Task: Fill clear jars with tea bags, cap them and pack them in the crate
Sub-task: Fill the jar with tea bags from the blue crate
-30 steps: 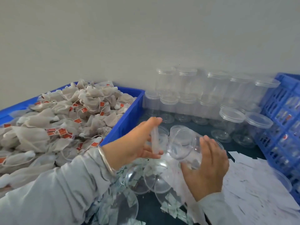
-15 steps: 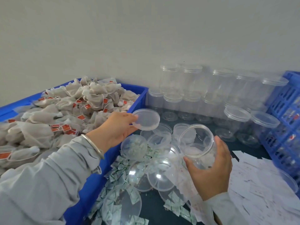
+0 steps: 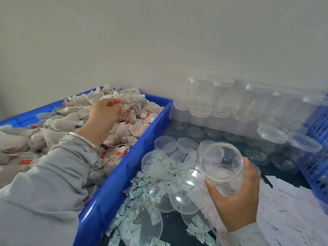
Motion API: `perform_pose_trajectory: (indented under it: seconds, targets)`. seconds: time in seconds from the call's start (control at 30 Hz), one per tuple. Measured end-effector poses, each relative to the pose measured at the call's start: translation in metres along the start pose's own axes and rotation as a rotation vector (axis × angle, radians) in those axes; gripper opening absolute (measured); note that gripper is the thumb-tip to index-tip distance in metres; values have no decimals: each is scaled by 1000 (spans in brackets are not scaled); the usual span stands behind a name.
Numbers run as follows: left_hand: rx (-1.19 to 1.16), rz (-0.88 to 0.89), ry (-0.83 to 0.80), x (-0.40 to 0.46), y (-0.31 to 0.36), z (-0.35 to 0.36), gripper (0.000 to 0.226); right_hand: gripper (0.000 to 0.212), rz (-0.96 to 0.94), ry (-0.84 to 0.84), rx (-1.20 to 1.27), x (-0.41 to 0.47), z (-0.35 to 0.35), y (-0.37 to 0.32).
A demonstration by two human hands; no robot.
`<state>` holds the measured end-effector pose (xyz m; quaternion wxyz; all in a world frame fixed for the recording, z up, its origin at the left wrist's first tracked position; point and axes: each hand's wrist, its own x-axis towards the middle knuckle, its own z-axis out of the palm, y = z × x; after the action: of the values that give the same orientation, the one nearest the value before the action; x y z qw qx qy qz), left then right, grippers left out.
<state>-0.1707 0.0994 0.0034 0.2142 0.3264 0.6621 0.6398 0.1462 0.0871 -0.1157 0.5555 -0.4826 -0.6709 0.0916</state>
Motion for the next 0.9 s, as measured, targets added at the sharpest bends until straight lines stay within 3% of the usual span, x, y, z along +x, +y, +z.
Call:
perform_pose_trajectory:
  seconds: [0.1, 0.17, 0.3, 0.4, 0.47, 0.6, 0.7, 0.77, 0.9]
  targets:
    - [339, 81, 95, 20, -18, -20, 20, 103, 29, -4, 89, -3, 2, -3]
    - [554, 124, 60, 27, -33, -23, 24, 107, 81, -33, 130, -6, 2, -4]
    - [933, 212, -199, 29, -59, -12, 45, 116, 213, -83, 302, -12, 6, -10]
    - [1095, 280, -389, 24, -78, -3, 62, 111, 257, -129, 424, -16, 6, -18]
    - [1144, 254, -441, 23, -89, -2, 65, 111, 302, -148, 504, -21, 6, -26]
    - [1169, 201, -397, 25, -93, -4, 35, 95, 379, -167, 551, -34, 7, -37]
    - [1240, 173, -385, 27, -84, -6, 22, 77, 457, -231, 573, -38, 7, -38]
    - [1282, 189, -345, 28, -73, -8, 21, 76, 495, -262, 617, -38, 6, -38]
    - [992, 139, -174, 26, -49, -12, 24, 73, 516, -259, 686, -35, 3, -39]
